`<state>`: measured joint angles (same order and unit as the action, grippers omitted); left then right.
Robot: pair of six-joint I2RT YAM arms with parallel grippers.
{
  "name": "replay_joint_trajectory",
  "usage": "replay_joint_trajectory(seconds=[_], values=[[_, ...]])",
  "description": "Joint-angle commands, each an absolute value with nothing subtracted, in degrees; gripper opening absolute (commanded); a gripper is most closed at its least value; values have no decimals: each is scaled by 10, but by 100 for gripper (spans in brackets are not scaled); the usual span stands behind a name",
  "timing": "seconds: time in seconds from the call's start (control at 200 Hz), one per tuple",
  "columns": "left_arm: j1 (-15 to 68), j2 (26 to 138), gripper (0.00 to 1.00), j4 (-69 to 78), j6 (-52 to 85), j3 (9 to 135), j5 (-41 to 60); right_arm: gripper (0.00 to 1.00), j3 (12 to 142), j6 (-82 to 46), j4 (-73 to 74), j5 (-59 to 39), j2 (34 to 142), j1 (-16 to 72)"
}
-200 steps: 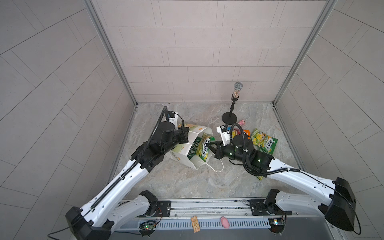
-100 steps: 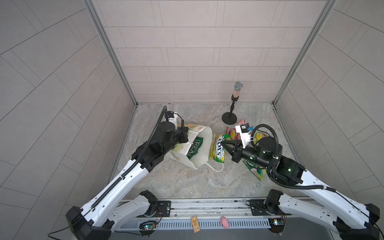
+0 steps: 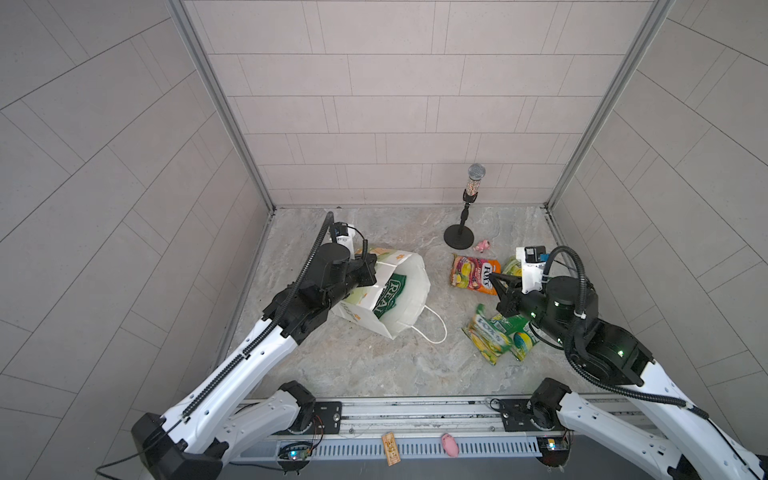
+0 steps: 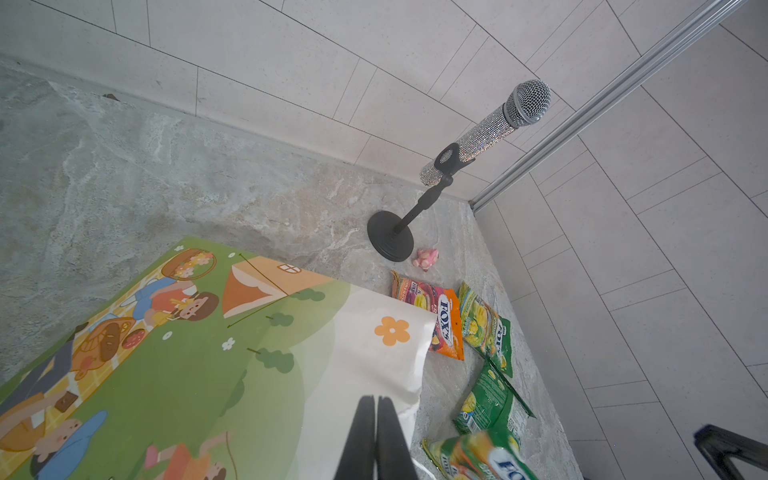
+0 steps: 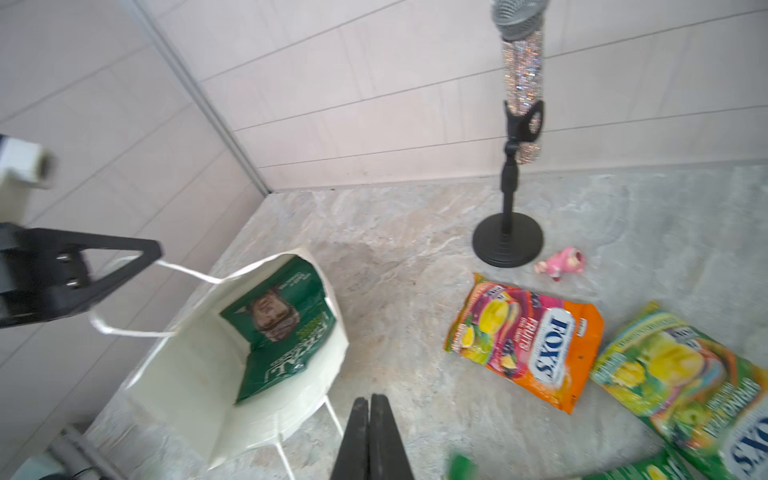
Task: Take the snacks out of the paper bag
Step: 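Lower the packet onto the table near the other packets with the right gripper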
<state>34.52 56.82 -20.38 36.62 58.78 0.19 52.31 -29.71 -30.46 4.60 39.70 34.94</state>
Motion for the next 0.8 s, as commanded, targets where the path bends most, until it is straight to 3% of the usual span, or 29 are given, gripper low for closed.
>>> replay_joint_trajectory(seconds=[0.0, 0.185, 0.465, 0.605, 0.69, 0.791], values=[[347, 559, 0, -204, 368, 589, 0, 0, 469, -321, -315, -7, 425, 290], [347, 553, 0, -211, 363, 590, -3, 0, 385, -337, -253, -87, 459, 242], [346, 555, 0, -209, 360, 592, 3, 0, 368, -333, -262, -61, 470, 238], [347, 555, 0, -210, 358, 594, 8, 0, 376, -339, -309, 3, 489, 236], [346, 554, 0, -208, 357, 593, 9, 39, 377, -353, -347, 52, 496, 234], [346, 554, 0, -208, 356, 593, 10, 54, 367, -388, -380, 95, 482, 230]])
